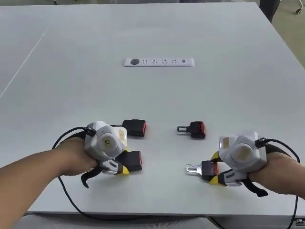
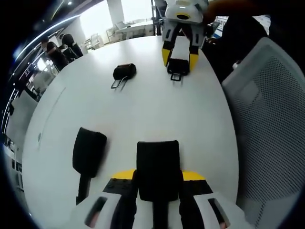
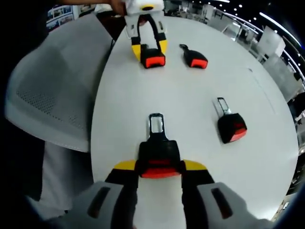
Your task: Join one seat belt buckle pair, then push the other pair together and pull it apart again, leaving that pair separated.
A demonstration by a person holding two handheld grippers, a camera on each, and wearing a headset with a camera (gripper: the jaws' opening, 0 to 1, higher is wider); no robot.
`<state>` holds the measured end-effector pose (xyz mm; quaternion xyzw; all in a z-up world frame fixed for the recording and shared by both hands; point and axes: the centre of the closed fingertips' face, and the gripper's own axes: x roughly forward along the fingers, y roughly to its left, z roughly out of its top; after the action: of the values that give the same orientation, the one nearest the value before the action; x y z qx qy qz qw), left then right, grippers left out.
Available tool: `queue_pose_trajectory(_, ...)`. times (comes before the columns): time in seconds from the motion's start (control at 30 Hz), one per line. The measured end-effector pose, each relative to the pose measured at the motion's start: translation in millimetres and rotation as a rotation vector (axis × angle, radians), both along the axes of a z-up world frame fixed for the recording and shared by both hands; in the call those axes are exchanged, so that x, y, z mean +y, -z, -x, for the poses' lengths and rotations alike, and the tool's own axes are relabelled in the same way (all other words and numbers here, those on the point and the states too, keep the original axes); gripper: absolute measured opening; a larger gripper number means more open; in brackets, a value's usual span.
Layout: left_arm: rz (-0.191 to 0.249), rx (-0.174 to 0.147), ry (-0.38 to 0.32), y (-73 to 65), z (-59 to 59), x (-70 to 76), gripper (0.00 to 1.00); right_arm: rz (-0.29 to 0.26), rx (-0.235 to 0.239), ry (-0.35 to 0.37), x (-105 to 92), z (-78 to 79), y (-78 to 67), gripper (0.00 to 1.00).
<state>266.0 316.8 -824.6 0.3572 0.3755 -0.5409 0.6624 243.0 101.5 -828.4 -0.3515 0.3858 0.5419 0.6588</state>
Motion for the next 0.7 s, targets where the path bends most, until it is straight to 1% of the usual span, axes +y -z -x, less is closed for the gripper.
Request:
queue_pose_trajectory(0.03,-0.006,-0.003,0.013,0.0,0.2,-0.7,0.35,-0.008,0.015,0.016,0.1,-0.4,0.7,0.35)
queue_pose_trajectory(0.07,-0.015,0.002,0.021,0.3,0.6,-1.3,0.34,-0.009,0.018,0.016,-0.4,-1.0,1.0,0.34)
queue_pose_trajectory(0.13,-0.027,0.005,0.039,0.5,0.9,-2.0,0.34,-0.018,0.041,0.032,0.0,-0.6,1.8,0.34)
queue_pose_trajectory(0.2,-0.042,0.015,0.061,1.0,1.8,-2.2,0.34,-0.017,0.041,0.034,0.7,-0.5,1.9,0.34)
queue_pose_trajectory(0.47,-0.050,0.029,0.063,1.3,2.1,-2.5,0.34,0.010,0.047,0.041,2.0,-0.4,2.0,0.34)
queue_pose_trajectory(0.7,-0.053,0.037,0.054,1.5,2.0,-2.8,0.34,0.007,0.038,0.069,4.2,-2.9,0.6,0.34)
